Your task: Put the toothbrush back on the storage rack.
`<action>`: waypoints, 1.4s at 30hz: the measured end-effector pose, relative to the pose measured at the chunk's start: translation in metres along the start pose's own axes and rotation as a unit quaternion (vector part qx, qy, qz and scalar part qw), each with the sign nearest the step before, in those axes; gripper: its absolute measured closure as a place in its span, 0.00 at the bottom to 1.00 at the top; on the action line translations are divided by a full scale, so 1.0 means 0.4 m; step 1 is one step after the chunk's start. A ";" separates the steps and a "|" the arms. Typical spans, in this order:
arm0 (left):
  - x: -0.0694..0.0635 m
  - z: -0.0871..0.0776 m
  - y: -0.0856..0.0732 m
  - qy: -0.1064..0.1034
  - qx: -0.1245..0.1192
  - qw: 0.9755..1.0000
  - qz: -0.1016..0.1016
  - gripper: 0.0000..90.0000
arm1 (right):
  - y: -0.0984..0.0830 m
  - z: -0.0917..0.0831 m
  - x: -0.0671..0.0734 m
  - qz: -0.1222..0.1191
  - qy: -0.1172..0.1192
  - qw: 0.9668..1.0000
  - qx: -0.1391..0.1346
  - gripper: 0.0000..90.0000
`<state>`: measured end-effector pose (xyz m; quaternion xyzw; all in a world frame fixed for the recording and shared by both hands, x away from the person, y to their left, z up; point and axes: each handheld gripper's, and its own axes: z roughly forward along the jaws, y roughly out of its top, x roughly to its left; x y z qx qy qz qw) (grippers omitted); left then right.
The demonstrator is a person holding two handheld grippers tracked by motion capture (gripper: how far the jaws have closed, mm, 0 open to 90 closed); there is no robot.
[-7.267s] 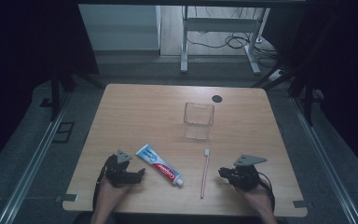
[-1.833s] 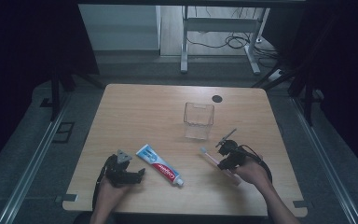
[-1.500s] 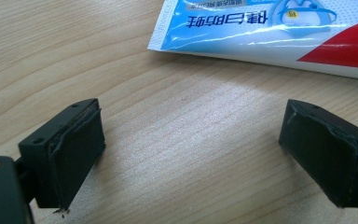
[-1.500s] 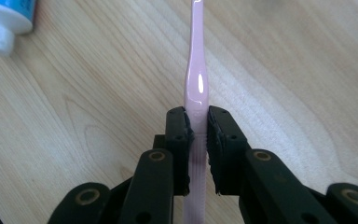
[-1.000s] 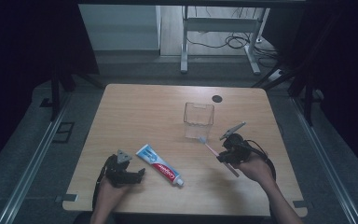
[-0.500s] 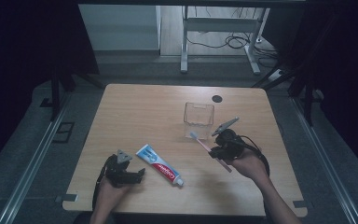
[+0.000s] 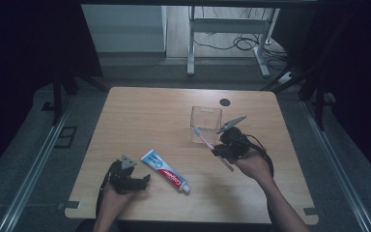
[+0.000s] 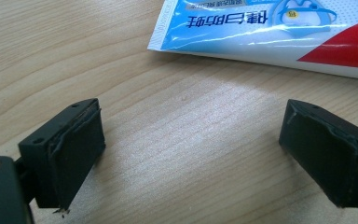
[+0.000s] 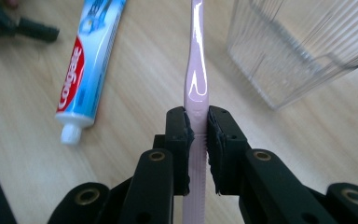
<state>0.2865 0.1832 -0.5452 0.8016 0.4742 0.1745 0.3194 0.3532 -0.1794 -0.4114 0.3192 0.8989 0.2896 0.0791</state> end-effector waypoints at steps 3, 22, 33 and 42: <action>0.000 0.000 0.000 0.000 0.000 1.000 0.000 0.07 | 0.012 -0.003 -0.010 0.004 -0.006 1.000 -0.010 0.87; 0.000 -0.001 0.000 0.000 0.002 1.000 0.001 0.07 | 0.082 0.014 -0.074 0.020 -0.036 0.996 -0.076 0.87; 0.000 -0.001 0.000 -0.001 0.002 1.000 0.001 0.07 | 0.111 0.025 -0.104 0.032 -0.043 0.993 -0.104 0.87; 0.000 -0.001 0.000 0.000 0.002 1.000 0.001 0.07 | 0.138 0.031 -0.124 0.034 -0.046 0.991 -0.121 0.87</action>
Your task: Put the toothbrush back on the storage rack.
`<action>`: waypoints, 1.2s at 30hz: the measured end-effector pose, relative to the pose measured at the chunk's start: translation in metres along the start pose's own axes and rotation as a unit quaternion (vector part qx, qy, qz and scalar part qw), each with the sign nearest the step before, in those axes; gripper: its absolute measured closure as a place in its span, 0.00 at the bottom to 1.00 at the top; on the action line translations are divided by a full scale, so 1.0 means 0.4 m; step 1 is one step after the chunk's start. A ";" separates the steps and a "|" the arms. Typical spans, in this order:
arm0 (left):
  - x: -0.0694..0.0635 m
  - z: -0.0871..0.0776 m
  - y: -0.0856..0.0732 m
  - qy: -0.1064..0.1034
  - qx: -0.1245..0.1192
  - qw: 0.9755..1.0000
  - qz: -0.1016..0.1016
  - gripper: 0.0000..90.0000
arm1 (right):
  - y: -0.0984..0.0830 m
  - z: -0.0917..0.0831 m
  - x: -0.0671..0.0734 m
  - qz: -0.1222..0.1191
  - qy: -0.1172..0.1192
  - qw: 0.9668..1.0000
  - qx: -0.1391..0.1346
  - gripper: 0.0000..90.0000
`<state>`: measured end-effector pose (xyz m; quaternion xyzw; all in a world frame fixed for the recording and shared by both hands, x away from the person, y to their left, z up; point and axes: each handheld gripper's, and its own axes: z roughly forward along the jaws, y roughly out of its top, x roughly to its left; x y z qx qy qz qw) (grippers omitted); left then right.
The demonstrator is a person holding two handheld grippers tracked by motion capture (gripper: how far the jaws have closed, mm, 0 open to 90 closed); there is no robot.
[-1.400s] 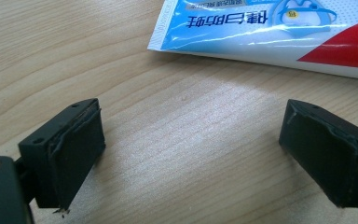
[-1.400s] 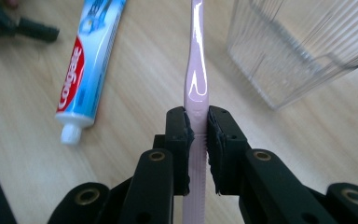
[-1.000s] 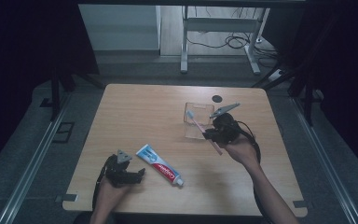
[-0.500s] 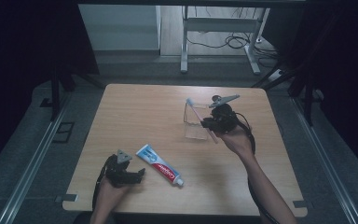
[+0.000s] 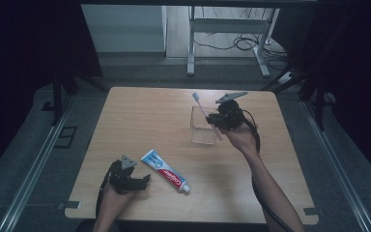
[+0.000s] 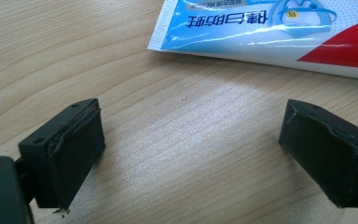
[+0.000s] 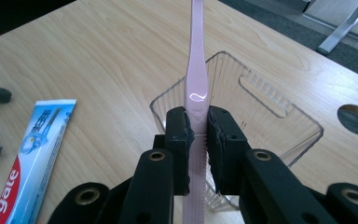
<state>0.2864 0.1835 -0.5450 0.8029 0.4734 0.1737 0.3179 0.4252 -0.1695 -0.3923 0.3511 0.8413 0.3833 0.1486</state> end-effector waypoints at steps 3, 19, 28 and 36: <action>0.000 0.000 0.000 0.000 0.000 1.000 0.000 0.07 | 0.009 0.003 -0.007 0.003 -0.001 1.000 -0.005 0.87; 0.000 0.000 0.000 0.000 0.000 1.000 -0.001 0.07 | 0.054 0.030 -0.038 0.021 -0.012 0.999 -0.046 0.87; 0.000 0.000 0.000 0.000 0.000 1.000 -0.001 0.07 | 0.062 0.062 -0.047 0.023 -0.024 0.998 -0.060 0.87; 0.000 0.000 0.000 0.000 0.000 1.000 0.000 0.07 | 0.041 0.092 -0.047 0.011 -0.029 0.998 -0.052 0.87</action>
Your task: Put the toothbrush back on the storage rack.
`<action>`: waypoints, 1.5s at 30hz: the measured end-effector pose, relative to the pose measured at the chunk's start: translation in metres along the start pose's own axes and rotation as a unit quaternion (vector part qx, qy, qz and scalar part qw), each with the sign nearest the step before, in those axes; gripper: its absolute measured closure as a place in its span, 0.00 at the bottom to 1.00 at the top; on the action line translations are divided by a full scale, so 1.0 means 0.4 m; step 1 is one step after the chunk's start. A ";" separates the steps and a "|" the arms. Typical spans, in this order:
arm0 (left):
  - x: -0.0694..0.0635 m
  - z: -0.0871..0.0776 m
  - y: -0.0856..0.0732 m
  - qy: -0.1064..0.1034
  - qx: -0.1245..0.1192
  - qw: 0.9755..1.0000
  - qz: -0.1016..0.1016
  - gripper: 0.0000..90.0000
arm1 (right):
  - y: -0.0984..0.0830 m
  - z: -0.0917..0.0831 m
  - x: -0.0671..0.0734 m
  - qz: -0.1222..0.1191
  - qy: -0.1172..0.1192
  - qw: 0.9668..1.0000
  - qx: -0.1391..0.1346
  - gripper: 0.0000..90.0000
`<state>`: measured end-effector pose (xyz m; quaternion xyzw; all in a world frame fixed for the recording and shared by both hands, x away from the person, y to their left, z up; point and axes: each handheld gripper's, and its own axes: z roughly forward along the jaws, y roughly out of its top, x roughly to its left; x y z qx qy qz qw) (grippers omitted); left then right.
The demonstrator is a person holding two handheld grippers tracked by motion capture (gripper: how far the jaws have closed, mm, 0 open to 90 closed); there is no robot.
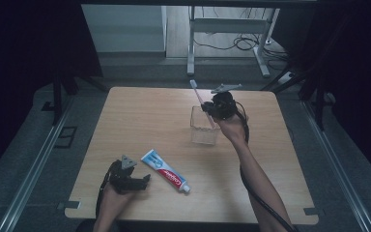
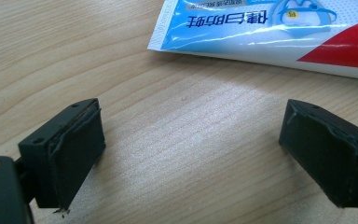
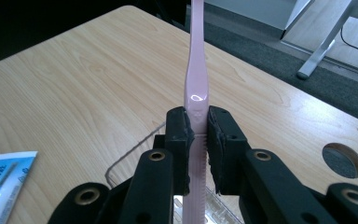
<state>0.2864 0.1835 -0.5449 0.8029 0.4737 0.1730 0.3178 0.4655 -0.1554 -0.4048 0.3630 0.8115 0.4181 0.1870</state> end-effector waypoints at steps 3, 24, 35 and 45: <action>0.000 0.000 0.000 0.000 -0.001 1.000 0.000 0.07 | -0.012 0.011 -0.002 -0.001 -0.001 1.000 0.005 0.87; 0.000 0.000 0.000 0.000 0.000 1.000 0.000 0.07 | -0.079 0.059 -0.033 0.010 0.003 0.999 0.050 0.87; 0.000 0.000 0.000 0.001 -0.001 1.000 0.000 0.07 | -0.086 0.080 -0.035 0.014 0.007 0.996 0.084 0.87; 0.000 0.000 0.000 0.001 -0.001 1.000 -0.001 0.07 | -0.094 0.099 -0.044 0.022 0.009 0.993 0.114 0.86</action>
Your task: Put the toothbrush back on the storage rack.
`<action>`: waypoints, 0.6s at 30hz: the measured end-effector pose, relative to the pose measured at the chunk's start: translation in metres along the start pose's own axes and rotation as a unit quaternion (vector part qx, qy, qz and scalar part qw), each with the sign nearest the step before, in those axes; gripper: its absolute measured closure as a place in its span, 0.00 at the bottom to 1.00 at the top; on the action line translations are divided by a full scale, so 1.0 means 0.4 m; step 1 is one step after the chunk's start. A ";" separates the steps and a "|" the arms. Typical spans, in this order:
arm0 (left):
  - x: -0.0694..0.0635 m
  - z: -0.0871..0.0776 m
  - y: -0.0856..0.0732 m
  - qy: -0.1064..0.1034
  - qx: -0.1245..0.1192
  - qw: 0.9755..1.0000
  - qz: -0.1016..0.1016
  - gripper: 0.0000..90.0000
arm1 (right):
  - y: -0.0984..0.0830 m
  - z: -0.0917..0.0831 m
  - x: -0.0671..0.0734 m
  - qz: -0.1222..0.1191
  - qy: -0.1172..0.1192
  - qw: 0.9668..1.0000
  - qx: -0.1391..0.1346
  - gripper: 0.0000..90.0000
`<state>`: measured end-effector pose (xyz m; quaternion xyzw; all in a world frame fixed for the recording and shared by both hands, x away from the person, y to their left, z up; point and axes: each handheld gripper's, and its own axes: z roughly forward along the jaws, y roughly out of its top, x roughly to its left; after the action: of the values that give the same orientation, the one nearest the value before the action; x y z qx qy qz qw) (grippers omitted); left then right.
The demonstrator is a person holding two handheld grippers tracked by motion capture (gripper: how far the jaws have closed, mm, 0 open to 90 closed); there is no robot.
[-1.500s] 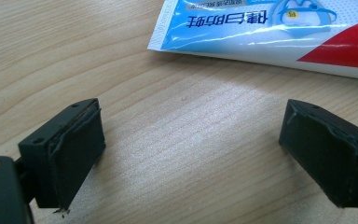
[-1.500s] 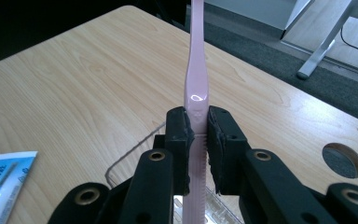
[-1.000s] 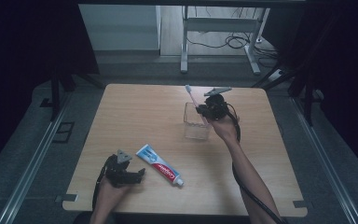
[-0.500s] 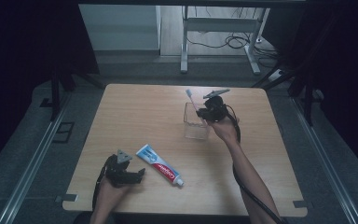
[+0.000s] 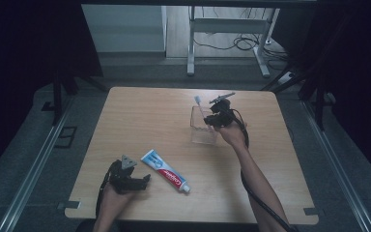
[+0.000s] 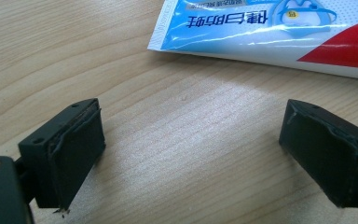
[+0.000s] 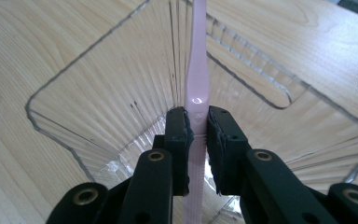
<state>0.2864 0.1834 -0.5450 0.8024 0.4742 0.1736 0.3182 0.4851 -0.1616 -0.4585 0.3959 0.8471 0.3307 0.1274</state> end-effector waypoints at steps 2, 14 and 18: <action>0.000 0.000 0.000 0.000 0.000 1.000 0.000 0.07 | 0.000 0.003 0.000 0.000 0.001 1.000 0.005 0.86; 0.000 0.000 0.000 0.000 0.000 1.000 0.000 0.07 | 0.002 0.002 0.004 -0.003 0.010 1.000 0.010 0.83; 0.000 0.000 0.000 0.000 0.000 1.000 0.000 0.07 | 0.005 -0.007 0.009 -0.005 0.012 1.000 0.005 0.80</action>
<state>0.2863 0.1834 -0.5450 0.8026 0.4739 0.1737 0.3179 0.4824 -0.1592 -0.4551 0.3880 0.8525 0.3303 0.1166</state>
